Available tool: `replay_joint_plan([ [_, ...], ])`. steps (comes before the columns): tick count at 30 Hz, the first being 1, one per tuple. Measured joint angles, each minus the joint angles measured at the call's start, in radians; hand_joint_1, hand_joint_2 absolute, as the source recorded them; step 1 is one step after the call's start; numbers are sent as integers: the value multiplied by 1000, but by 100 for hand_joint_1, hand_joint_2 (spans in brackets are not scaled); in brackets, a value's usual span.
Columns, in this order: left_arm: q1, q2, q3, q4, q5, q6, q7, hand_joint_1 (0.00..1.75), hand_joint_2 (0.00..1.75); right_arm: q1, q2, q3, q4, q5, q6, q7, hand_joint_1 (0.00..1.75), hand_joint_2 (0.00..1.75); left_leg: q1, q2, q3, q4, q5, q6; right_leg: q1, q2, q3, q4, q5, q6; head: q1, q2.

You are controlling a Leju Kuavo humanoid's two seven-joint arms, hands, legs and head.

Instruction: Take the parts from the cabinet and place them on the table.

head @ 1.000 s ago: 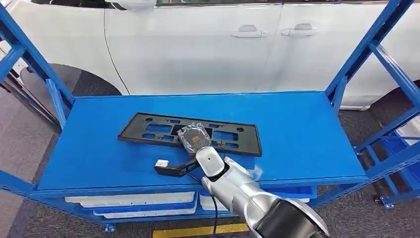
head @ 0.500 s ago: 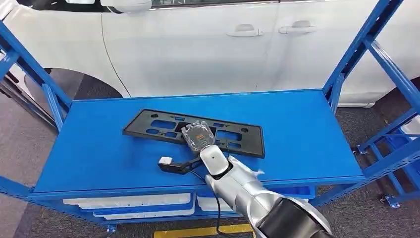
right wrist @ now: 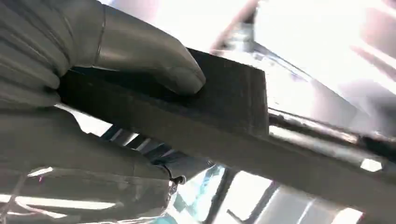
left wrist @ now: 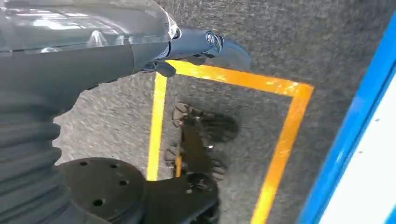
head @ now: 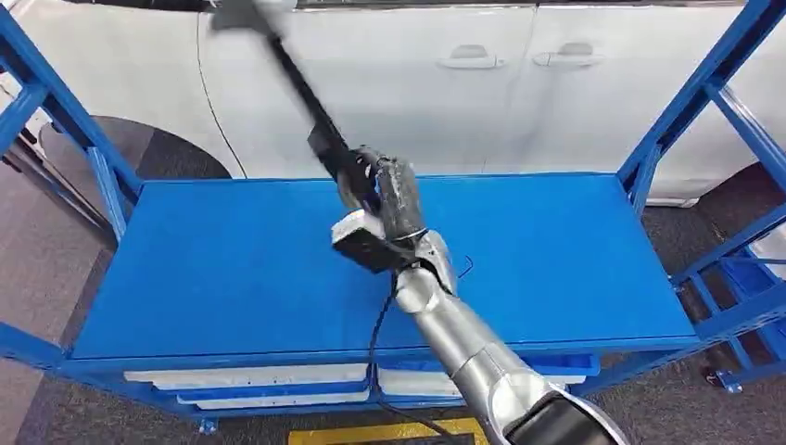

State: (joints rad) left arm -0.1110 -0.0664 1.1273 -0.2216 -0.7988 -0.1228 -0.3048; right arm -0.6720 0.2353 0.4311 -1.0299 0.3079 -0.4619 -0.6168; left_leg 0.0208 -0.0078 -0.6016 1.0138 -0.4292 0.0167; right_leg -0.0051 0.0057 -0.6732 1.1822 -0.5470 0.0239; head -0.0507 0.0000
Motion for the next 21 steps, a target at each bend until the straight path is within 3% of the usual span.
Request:
replay_joint_plan([
  [1,1,0,1,0,1,0,-1,0,175,16,-10,-5,-57,-45,11,3,175,175,-1,0,0,0,-2,2,0,0,-40,83,-32,2,0,0],
  [2,3,2,2,0,3,0,-2,0,175,34,-21,-12,-102,-39,21,4,175,175,-2,0,1,1,-2,3,0,0,-75,146,-46,3,0,0],
  [3,6,3,2,0,4,-1,-3,0,175,50,-31,-18,-142,-57,49,-5,175,175,-3,-1,2,1,-3,4,0,0,-87,159,-36,2,0,0],
  [4,7,3,4,0,9,-3,-5,0,175,67,-39,-22,-187,-117,114,-20,175,175,-3,0,4,1,-5,3,0,0,-76,126,-6,-1,0,0],
  [5,7,4,7,0,13,-5,-8,0,175,86,-49,-24,-236,-198,201,-38,175,175,-4,0,6,2,-7,3,0,0,-42,51,40,-5,0,0],
  [6,6,3,11,0,16,-9,-10,0,175,114,-66,-26,-303,-301,326,-61,175,175,-5,0,9,3,-9,1,1,0,10,-59,94,-12,0,0],
  [7,6,3,15,0,17,-11,-11,0,175,144,-80,-32,-376,-379,434,-69,175,175,-5,-2,11,2,-11,-2,3,0,49,-139,122,-20,0,0],
  [8,7,3,19,0,21,-11,-11,0,175,173,-90,-40,-444,-443,556,-77,175,175,-12,-4,10,7,-15,-7,10,-2,60,-163,110,-22,0,0],
  [10,9,6,24,0,24,-6,-11,0,175,241,-98,-57,-562,-543,771,-82,175,175,-8,-6,11,3,-17,-14,13,-1,59,-162,109,-26,0,0],
  [11,11,6,27,0,28,-2,-12,0,175,277,-104,-58,-613,-589,848,-83,175,175,-7,-5,15,-1,-17,-20,13,-1,61,-162,107,-30,0,0],
  [12,13,10,29,0,33,0,-12,0,175,311,-106,-57,-653,-624,905,-83,175,175,-13,-5,20,-2,-17,-28,4,-1,67,-173,113,-39,0,0],
  [14,13,15,37,0,34,1,-8,0,175,365,-106,-40,-711,-646,967,-83,175,175,-9,2,7,47,-68,-38,0,-6,77,-181,118,-49,0,0],
  [17,14,18,43,0,32,6,5,0,175,431,-105,-18,-762,-605,1004,-83,175,175,-6,2,-88,277,-184,-51,2,-8,74,-181,118,-51,0,0],
  [18,17,20,44,0,30,6,9,0,175,447,-105,-10,-773,-594,1009,-82,175,175,-6,2,-100,314,-190,-52,2,-7,72,-180,119,-52,0,0],
  [19,18,22,44,0,30,6,11,0,175,459,-105,-2,-779,-589,1013,-78,175,175,-6,2,-85,293,-170,-53,2,-7,71,-178,120,-52,0,0],
  [21,16,26,44,0,30,6,12,0,175,472,-105,3,-793,-589,1018,-78,175,175,-5,2,7,131,-91,-50,2,-7,70,-173,121,-50,0,0],
])
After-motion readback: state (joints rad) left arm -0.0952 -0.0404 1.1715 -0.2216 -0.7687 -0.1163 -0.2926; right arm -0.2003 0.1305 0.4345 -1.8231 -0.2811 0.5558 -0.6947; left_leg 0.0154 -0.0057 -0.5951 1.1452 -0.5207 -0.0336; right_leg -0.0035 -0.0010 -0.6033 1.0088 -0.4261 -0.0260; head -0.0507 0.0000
